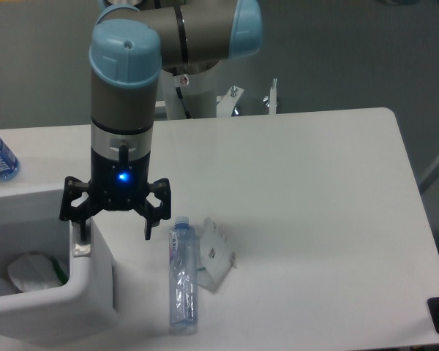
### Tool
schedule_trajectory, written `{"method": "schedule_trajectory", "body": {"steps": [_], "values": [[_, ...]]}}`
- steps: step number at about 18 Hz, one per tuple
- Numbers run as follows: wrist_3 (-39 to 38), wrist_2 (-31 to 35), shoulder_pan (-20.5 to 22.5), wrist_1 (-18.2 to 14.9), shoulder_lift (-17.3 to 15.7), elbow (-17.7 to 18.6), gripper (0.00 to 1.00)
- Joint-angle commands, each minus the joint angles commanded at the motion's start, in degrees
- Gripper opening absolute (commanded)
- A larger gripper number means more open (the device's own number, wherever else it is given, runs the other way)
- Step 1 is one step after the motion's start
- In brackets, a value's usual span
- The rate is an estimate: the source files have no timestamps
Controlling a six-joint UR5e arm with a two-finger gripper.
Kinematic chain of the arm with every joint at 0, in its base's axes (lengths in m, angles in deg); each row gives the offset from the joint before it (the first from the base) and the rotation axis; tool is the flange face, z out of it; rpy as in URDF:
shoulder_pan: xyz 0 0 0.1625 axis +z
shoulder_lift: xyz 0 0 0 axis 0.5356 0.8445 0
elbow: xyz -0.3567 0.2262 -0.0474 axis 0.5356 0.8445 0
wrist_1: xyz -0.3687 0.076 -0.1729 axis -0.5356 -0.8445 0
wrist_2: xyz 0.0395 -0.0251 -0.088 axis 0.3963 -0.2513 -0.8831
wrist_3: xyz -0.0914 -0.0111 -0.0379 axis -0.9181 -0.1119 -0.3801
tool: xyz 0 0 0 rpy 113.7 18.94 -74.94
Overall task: Open the trash can
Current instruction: 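Press down on the lid edge to flip the lid open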
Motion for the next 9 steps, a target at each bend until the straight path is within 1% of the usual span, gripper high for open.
{"method": "schedule_trajectory", "body": {"steps": [2, 6, 7, 9], "values": [[0.09, 0.00, 0.00, -0.09, 0.00, -0.70, 1.00], [0.70, 0.09, 0.35, 0.00, -0.18, -4.21, 1.00], [2.27, 0.09, 0.70, -0.09, -0.52, -4.91, 1.00], [7.53, 0.18, 3.32, -0.96, -1.66, -5.36, 1.00]]}}
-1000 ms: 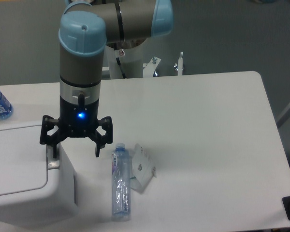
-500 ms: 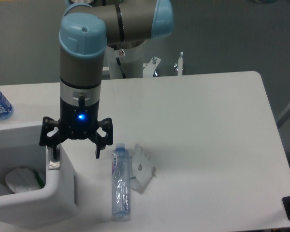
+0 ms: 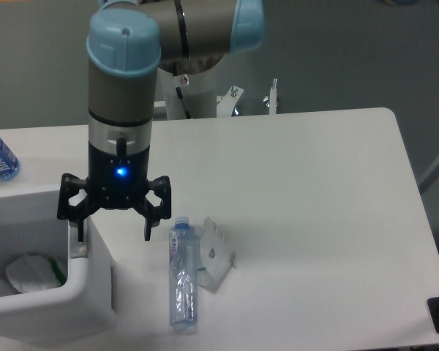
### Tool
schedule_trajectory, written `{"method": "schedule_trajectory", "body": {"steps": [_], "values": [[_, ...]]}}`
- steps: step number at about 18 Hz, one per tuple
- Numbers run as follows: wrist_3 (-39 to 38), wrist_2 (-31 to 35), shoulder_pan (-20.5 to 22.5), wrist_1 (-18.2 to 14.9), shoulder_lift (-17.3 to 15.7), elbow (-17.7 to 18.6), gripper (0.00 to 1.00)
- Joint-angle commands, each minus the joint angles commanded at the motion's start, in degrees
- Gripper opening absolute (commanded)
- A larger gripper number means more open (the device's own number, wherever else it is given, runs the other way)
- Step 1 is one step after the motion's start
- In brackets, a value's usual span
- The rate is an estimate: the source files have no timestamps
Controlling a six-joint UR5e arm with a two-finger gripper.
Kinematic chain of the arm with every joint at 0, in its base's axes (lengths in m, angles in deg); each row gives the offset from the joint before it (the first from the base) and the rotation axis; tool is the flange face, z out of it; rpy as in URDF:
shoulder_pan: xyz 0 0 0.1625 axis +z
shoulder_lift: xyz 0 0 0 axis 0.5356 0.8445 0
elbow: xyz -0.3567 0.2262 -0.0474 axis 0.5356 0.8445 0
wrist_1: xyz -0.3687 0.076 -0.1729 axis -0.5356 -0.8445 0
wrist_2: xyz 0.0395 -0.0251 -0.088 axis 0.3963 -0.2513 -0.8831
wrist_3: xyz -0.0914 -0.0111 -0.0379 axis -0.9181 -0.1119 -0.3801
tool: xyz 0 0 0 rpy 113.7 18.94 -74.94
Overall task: Open the trash can
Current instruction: 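Press down on the lid edge to flip the lid open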
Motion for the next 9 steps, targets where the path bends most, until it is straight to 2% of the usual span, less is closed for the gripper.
{"method": "schedule_trajectory", "body": {"steps": [2, 3, 6, 9], "values": [[6.50, 0.44, 1.94, -2.01, -1.41, 0.09, 1.00], [10.27, 1.40, 3.25, -4.29, -2.11, 0.09, 1.00], [23.54, 7.88, 5.90, -11.32, -3.61, 0.44, 1.00], [34.46, 13.61, 7.22, -15.03, -3.61, 0.70, 1.00]]}}
